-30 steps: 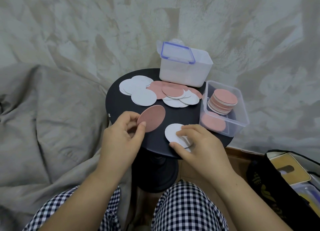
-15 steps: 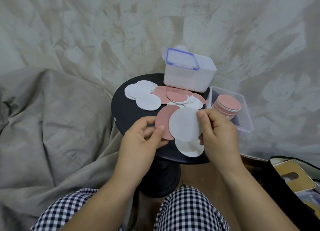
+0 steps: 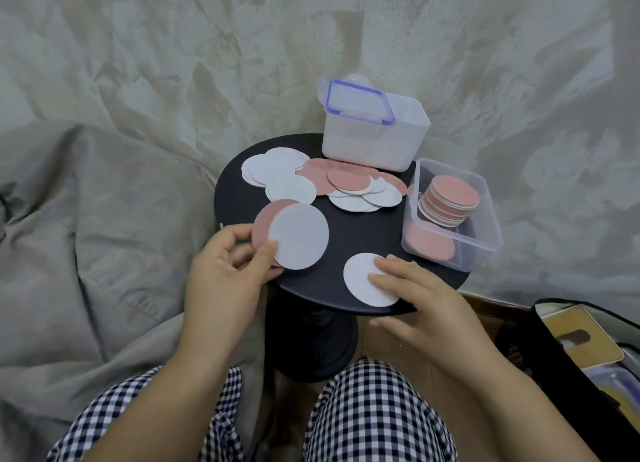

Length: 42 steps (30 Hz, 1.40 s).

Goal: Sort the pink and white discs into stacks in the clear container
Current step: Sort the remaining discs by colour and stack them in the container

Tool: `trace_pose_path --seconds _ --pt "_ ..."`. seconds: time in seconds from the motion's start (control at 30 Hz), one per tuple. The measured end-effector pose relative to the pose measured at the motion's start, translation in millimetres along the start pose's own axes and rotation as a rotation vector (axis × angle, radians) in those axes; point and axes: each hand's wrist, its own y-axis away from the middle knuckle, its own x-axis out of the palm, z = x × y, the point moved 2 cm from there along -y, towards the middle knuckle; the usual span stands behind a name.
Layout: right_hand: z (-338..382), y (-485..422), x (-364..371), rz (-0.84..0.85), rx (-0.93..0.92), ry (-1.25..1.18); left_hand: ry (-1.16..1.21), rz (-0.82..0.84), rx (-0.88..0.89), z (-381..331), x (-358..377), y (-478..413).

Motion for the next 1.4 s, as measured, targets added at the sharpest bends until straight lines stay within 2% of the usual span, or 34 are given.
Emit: trace_pose_path --seconds 0.13,0.27,0.37,0.53,0.77,0.97,1.07,1.27,1.4 --pt "7 3 -6 -0.112 -0.010 -0.168 0.001 0.042 0.002 3 4 5" --pt "21 -1 -19 -0.260 0.148 -0.428 0.035 0.122 -0.002 2 13 8" --pt "25 -11 -22 -0.374 0.274 -0.565 0.053 0.255 -0.018 1 23 13" --pt "33 -24 -13 -0.347 0.318 -0.698 0.024 0.422 -0.018 3 38 19" --pt "32 -22 -8 -0.461 0.276 -0.630 -0.093 0.447 0.084 2 53 22" --pt "31 -23 -6 -0.541 0.208 -0.564 -0.258 0.321 0.232 2 64 19" --pt "26 -23 -1 -0.473 0.236 -0.575 -0.408 0.312 0.292 7 62 15" --pt "25 -25 4 -0.264 0.201 -0.415 -0.698 0.344 0.468 16 65 19" --pt "24 -26 2 -0.279 0.159 -0.385 -0.704 0.323 0.539 18 67 23"
